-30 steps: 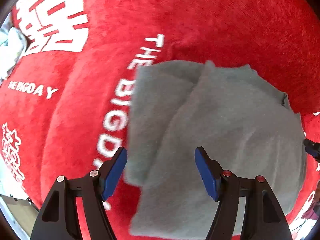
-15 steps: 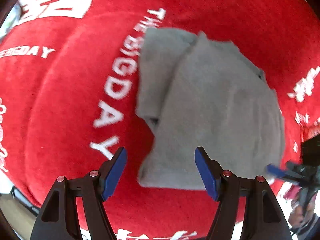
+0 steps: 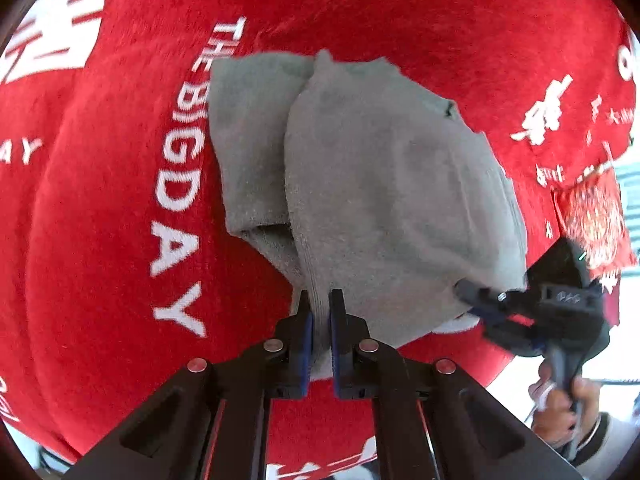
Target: Fold small clothes
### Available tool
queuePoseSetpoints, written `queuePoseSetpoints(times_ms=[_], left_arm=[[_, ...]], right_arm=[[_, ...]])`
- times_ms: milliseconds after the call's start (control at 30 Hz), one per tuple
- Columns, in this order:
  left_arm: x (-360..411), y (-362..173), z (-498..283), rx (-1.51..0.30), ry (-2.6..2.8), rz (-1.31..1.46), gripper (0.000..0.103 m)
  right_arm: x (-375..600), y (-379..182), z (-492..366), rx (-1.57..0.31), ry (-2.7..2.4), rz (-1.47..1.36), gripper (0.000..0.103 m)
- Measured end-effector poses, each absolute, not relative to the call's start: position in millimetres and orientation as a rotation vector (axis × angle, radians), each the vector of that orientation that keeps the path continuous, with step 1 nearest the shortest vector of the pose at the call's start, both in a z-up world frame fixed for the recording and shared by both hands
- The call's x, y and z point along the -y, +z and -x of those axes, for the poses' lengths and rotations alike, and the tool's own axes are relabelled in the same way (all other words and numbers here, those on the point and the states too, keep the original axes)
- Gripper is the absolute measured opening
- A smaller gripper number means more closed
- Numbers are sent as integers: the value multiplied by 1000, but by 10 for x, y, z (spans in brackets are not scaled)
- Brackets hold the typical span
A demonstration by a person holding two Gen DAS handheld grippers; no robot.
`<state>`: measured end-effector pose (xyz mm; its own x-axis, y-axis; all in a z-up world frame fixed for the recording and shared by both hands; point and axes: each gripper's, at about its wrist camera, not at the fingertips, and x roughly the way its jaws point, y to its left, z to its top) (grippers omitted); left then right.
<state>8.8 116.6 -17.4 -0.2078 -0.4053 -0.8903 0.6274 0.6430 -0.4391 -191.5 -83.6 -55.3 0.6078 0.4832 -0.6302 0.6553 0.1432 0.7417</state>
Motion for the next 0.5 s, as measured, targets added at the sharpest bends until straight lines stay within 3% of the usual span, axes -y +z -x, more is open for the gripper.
queuePoseSetpoints(times_ms=[100, 200, 300, 500], left_arm=[[-1192, -347, 19, -1530, -942, -283, 8], [-1265, -522, 109, -1547, -943, -282, 8], [-1297, -441, 101, -1553, -941, -279, 8], [-1456, -81, -85, -1492, -928, -279, 8]], right_arm=[[742, -796, 2017, -1120, -225, -1476, 7], [739, -805, 2130, -1113, -233, -1536, 7], [701, -593, 2125, -1196, -189, -1428, 12], [1046, -35, 2094, -1163, -233, -1162, 12]])
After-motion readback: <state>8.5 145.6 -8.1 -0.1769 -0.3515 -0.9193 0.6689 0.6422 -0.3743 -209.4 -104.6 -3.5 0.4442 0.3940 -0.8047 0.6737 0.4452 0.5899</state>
